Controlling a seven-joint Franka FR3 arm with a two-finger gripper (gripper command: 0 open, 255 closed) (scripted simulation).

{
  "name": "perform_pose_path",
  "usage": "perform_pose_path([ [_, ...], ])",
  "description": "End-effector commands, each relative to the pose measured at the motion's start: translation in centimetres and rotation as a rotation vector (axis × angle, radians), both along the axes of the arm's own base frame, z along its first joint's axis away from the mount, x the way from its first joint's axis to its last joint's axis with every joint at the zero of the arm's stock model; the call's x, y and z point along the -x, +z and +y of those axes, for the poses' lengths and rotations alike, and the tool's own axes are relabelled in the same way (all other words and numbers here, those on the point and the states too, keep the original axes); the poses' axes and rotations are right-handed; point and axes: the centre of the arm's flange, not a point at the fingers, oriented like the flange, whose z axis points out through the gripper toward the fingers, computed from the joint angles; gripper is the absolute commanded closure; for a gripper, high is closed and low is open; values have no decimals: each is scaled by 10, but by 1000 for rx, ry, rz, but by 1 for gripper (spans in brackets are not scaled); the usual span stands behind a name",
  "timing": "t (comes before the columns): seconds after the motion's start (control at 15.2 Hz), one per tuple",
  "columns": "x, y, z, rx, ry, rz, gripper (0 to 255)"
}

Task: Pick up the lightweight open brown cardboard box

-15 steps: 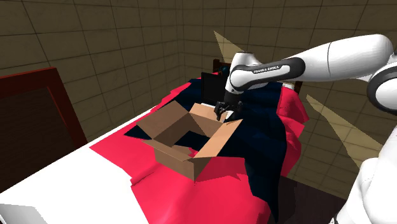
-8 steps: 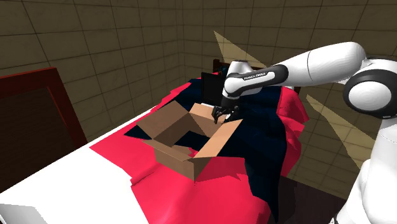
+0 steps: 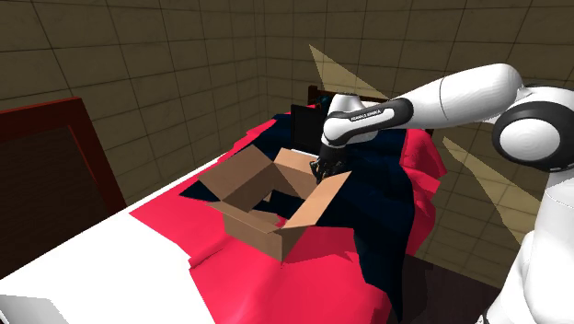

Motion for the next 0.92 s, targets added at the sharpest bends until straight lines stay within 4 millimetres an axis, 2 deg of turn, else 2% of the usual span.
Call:
perform_pose_path([
  [0.0,0,-1,0,-1,0,1,255],
  [0.33,-1,-1,0,-1,0,1,255],
  [0.86,-1,41,0,-1,0,1,255],
])
